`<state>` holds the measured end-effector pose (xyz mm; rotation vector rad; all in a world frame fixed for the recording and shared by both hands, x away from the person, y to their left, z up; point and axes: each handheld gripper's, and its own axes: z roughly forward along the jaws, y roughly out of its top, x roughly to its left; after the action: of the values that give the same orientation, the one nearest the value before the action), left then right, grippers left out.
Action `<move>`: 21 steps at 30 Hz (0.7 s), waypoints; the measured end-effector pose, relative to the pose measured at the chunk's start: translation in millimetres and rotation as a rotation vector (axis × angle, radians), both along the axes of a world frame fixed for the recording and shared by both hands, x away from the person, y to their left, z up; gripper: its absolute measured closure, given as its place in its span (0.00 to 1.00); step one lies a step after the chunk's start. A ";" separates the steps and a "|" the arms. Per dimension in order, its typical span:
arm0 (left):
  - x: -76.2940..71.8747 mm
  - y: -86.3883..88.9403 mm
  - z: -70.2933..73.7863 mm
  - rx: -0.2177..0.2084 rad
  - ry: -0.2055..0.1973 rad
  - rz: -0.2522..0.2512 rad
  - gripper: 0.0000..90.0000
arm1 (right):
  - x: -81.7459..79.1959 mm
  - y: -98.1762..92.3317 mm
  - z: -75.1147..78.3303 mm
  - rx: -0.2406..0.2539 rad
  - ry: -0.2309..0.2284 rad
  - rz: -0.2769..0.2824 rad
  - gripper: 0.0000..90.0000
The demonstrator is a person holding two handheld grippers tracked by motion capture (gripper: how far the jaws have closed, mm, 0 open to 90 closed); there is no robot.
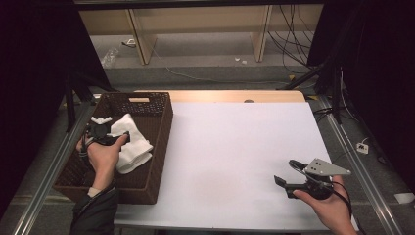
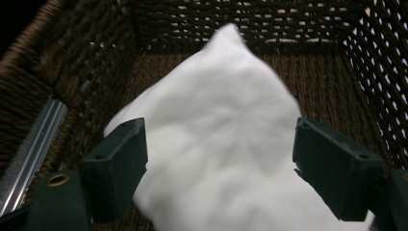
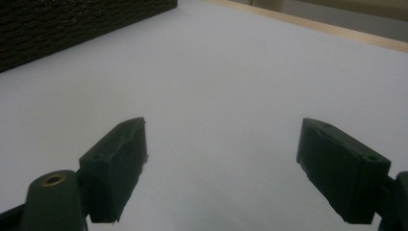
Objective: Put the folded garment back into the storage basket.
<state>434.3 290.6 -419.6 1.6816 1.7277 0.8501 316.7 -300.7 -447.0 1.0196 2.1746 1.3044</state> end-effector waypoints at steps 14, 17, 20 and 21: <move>-1.3 -10.7 7.4 -0.095 -0.065 -0.088 0.21 | -0.1 -0.8 0.6 0.000 -0.001 -0.003 0.21; -5.2 -13.4 9.7 -0.126 -0.074 -0.120 0.19 | -0.2 -1.0 0.8 0.000 -0.003 -0.004 0.20; -8.6 -16.3 11.9 -0.142 -0.090 -0.147 0.18 | -0.2 -1.1 1.1 0.005 -0.006 -0.006 0.20; -9.8 -17.3 12.7 -0.143 -0.094 -0.158 0.18 | -0.1 -1.3 1.0 0.003 -0.008 -0.006 0.20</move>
<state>424.4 273.3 -406.9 1.6316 1.5335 0.7042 316.6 -302.1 -446.0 1.0196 2.1624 1.3077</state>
